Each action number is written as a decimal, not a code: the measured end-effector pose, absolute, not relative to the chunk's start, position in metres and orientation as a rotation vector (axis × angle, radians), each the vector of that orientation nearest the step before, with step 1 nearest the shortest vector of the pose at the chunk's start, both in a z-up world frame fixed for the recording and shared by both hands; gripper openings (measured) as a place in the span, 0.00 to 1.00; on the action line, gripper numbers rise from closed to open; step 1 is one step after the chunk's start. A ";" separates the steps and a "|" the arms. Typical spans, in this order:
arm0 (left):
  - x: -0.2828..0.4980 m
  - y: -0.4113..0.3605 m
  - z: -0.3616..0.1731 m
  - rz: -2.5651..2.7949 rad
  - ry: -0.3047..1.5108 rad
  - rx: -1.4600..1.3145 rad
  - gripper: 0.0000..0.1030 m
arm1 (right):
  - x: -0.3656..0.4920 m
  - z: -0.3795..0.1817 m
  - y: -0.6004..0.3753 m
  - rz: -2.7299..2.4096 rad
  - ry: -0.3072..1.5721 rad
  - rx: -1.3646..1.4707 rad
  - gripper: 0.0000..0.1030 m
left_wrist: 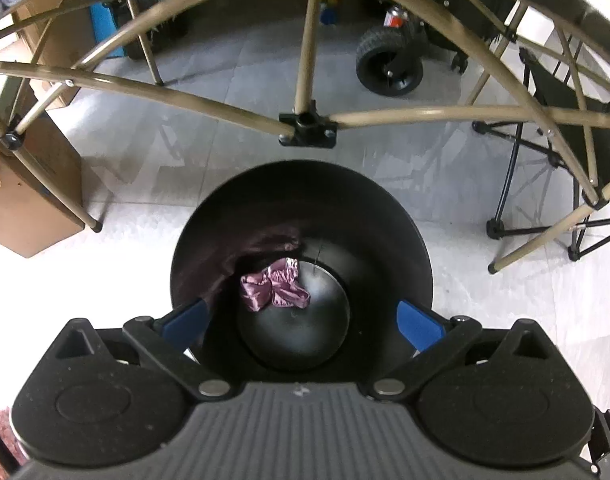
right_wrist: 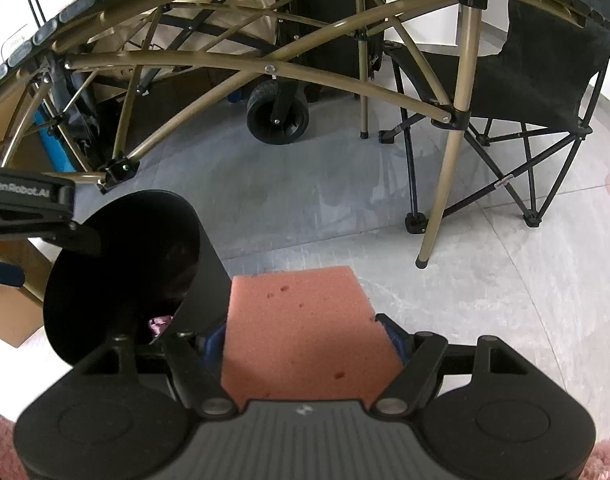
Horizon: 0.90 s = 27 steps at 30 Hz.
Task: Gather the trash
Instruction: 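Open the left gripper to drop the purple scrunchie into the bin, then move the right gripper over the bin and release the pink sponge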
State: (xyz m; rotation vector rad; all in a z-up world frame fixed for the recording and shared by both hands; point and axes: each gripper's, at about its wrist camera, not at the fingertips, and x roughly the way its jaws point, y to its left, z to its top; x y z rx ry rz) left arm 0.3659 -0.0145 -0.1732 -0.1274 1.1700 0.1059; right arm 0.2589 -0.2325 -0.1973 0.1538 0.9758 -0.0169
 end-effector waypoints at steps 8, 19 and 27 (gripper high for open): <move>0.358 -0.005 -0.164 0.116 1.133 -0.117 1.00 | 0.257 -0.188 -0.226 -0.005 0.953 0.147 0.71; 0.339 0.048 -0.156 0.172 1.087 -0.144 1.00 | 0.262 -0.157 -0.183 0.092 0.919 0.108 0.71; 0.322 0.097 -0.155 0.218 1.057 -0.184 1.00 | 0.279 -0.148 -0.140 0.169 0.938 0.060 0.71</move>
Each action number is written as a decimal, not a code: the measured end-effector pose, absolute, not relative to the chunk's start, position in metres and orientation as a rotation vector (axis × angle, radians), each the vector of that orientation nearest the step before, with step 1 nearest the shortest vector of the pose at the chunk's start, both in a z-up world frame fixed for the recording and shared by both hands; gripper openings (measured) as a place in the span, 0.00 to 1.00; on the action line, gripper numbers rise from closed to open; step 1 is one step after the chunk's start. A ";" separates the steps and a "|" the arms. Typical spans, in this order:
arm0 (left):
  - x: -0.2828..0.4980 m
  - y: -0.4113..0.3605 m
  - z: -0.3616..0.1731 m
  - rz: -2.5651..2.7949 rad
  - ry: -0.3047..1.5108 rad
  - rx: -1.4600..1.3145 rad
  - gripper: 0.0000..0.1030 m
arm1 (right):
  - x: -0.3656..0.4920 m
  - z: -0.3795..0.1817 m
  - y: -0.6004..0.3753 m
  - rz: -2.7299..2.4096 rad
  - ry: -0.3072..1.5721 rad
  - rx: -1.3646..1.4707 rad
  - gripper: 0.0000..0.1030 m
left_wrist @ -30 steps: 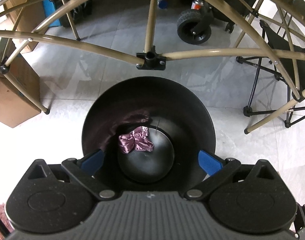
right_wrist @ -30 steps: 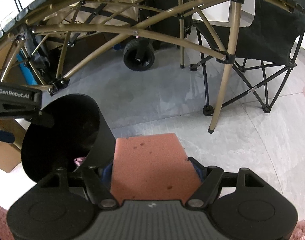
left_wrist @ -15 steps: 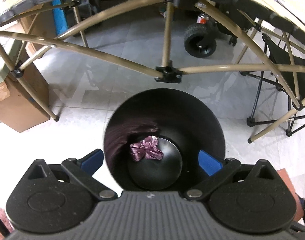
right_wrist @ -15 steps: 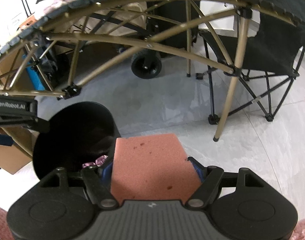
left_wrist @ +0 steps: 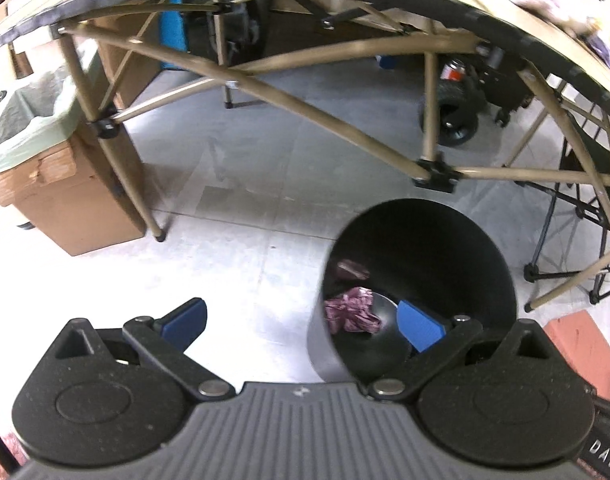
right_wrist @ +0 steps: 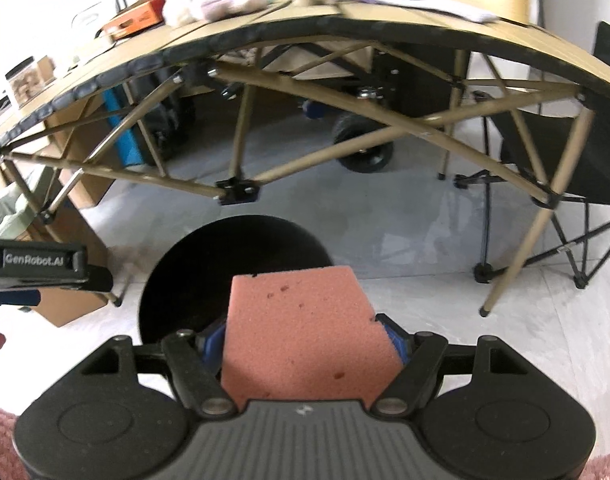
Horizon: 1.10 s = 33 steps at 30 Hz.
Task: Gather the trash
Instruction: 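Move the right gripper over the bin and release the pink sponge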
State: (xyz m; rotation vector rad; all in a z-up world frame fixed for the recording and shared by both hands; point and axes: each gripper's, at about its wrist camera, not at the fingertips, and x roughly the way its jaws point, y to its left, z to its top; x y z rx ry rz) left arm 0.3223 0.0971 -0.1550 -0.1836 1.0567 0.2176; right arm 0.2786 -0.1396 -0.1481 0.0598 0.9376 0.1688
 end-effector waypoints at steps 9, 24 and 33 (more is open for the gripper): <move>0.304 0.155 -0.166 0.306 1.067 -0.226 1.00 | 0.301 -0.155 -0.096 0.223 1.002 0.034 0.71; 0.289 0.204 -0.185 0.375 1.101 -0.276 1.00 | 0.331 -0.185 -0.051 0.235 1.147 -0.003 0.71; 0.289 0.204 -0.187 0.370 1.113 -0.277 1.00 | 0.344 -0.197 -0.038 0.216 1.201 -0.044 0.71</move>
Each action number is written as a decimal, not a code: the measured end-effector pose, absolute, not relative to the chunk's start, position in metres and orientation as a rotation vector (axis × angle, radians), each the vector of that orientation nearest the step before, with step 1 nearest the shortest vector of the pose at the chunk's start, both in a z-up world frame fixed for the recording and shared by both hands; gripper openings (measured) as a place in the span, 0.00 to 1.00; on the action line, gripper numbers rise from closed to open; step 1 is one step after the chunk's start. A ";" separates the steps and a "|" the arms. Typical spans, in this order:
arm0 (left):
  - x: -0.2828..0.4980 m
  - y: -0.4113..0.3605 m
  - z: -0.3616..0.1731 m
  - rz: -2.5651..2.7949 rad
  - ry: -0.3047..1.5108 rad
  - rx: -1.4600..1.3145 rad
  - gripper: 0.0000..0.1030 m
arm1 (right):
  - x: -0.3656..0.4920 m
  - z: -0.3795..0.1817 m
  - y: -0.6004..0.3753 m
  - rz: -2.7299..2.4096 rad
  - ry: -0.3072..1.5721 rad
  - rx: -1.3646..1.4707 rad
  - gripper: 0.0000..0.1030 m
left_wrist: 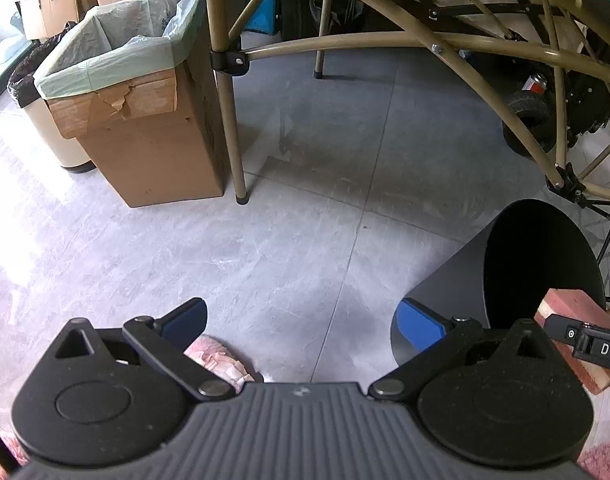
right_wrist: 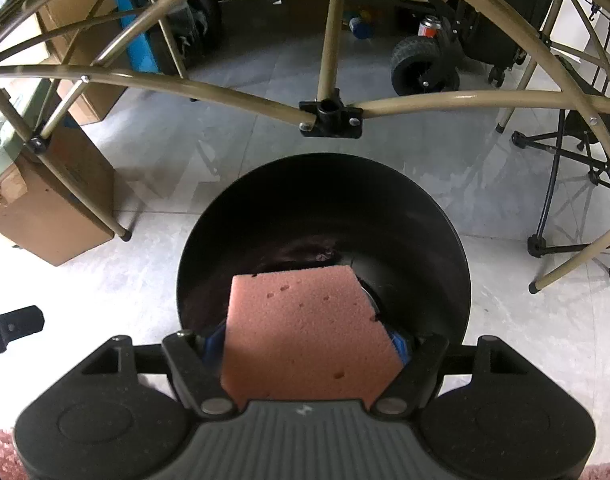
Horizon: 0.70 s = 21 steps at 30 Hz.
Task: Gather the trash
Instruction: 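Move the right gripper over the bin and release the pink sponge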
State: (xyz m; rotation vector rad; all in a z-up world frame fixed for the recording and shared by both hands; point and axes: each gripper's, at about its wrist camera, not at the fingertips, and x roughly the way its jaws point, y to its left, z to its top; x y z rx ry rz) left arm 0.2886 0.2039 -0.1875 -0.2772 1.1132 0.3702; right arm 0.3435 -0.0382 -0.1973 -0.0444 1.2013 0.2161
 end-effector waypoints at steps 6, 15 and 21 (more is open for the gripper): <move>0.289 0.203 -0.188 0.366 1.117 -0.275 1.00 | 0.347 -0.198 -0.038 0.222 1.205 -0.042 0.74; 0.289 0.200 -0.188 0.357 1.116 -0.271 1.00 | 0.347 -0.196 -0.043 0.204 1.195 -0.041 0.88; 0.283 0.192 -0.169 0.335 1.059 -0.272 1.00 | 0.338 -0.178 -0.048 0.219 1.145 -0.039 0.88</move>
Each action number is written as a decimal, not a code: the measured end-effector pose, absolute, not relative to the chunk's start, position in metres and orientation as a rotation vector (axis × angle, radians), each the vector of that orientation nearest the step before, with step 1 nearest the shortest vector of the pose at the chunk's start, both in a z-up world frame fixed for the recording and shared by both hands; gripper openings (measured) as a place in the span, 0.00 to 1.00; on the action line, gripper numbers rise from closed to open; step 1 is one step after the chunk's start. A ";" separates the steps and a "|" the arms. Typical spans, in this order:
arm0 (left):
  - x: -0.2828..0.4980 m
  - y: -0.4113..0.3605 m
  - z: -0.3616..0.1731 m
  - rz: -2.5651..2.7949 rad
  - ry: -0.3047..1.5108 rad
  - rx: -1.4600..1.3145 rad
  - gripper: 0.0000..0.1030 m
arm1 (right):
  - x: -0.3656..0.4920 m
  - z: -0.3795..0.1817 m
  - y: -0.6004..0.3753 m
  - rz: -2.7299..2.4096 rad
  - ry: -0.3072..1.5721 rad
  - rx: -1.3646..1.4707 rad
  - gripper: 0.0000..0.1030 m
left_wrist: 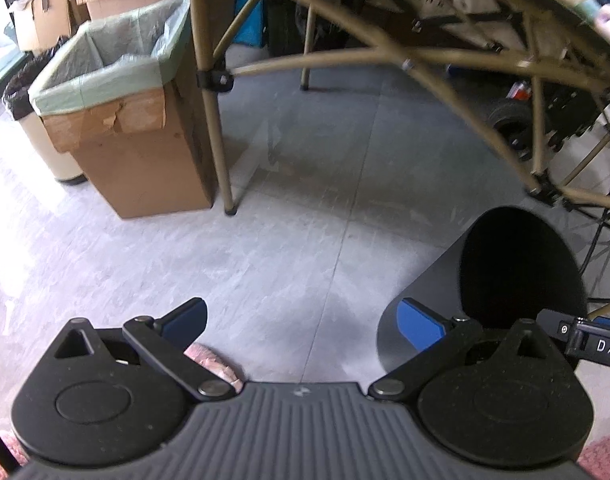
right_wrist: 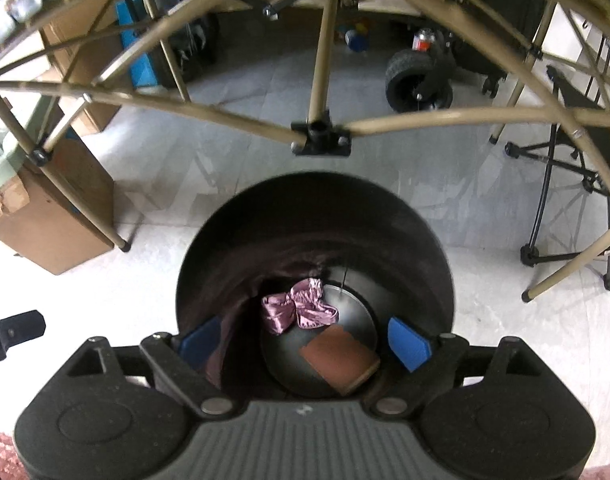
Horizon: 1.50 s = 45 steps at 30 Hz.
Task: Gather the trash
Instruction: 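Move the right gripper over the bin and release the pink sponge, then raise the right gripper back toward the table items, then grasp the lilac fluffy towel with the left gripper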
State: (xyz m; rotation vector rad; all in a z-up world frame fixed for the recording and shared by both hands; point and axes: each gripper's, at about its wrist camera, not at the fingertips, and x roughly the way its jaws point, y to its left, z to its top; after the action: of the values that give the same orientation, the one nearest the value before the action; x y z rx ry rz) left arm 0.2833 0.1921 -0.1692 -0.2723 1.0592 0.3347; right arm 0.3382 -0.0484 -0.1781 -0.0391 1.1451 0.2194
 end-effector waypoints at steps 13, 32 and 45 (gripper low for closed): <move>0.279 0.118 -0.065 0.180 0.762 -0.235 1.00 | 0.297 -0.066 -0.124 0.219 0.803 0.056 0.95; 0.397 0.022 -0.006 0.110 0.624 -0.163 1.00 | 0.378 -0.003 -0.216 0.101 0.451 0.156 1.00; 0.480 -0.018 -0.020 0.081 0.625 -0.109 1.00 | 0.444 -0.011 -0.226 0.045 0.472 0.128 1.00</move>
State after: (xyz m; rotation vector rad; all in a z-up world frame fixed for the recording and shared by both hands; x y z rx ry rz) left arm 0.4804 -0.0179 -0.0203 -0.1094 0.6246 0.0813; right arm 0.4443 -0.2260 -0.0112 0.1279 0.4720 0.0449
